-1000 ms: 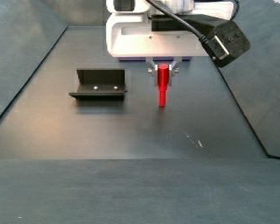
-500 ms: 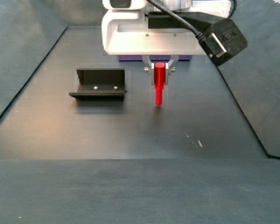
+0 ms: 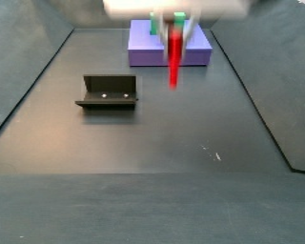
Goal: Pick up the red object. Move up. Move to above the board. Insert the red object.
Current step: Move to above the board.
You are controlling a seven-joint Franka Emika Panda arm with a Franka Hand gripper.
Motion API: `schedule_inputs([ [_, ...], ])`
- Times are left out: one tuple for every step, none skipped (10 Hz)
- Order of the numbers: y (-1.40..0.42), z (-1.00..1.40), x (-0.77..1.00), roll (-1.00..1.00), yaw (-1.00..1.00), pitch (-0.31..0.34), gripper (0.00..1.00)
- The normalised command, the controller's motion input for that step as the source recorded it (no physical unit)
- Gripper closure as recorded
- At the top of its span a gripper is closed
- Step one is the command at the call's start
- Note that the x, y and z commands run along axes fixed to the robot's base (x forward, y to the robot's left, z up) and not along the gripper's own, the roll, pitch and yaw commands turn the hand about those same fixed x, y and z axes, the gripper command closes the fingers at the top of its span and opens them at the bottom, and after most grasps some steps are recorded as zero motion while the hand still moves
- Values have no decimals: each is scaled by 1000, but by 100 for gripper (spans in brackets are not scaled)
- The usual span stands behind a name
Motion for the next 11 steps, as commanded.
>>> schedule_inputs([
  [-6,1400,-48,8,-6,20,100],
  [3,1400,4,5,2,33,100],
  [5,1400,31,-2,-2,74,100],
  [0,697,7,2,-4,93,100],
  [0,254,25,7,-2,67,100],
  [-1400,174,13,-6,215,123,100],
  [-1400,173,4,15,201,123,100],
  [-1400,179,2,33,119,61,100],
  [-1400,181,4,-5,59,32,100],
  [-1400,184,5,2,39,34,100],
  [-1400,200,8,5,23,47,100],
])
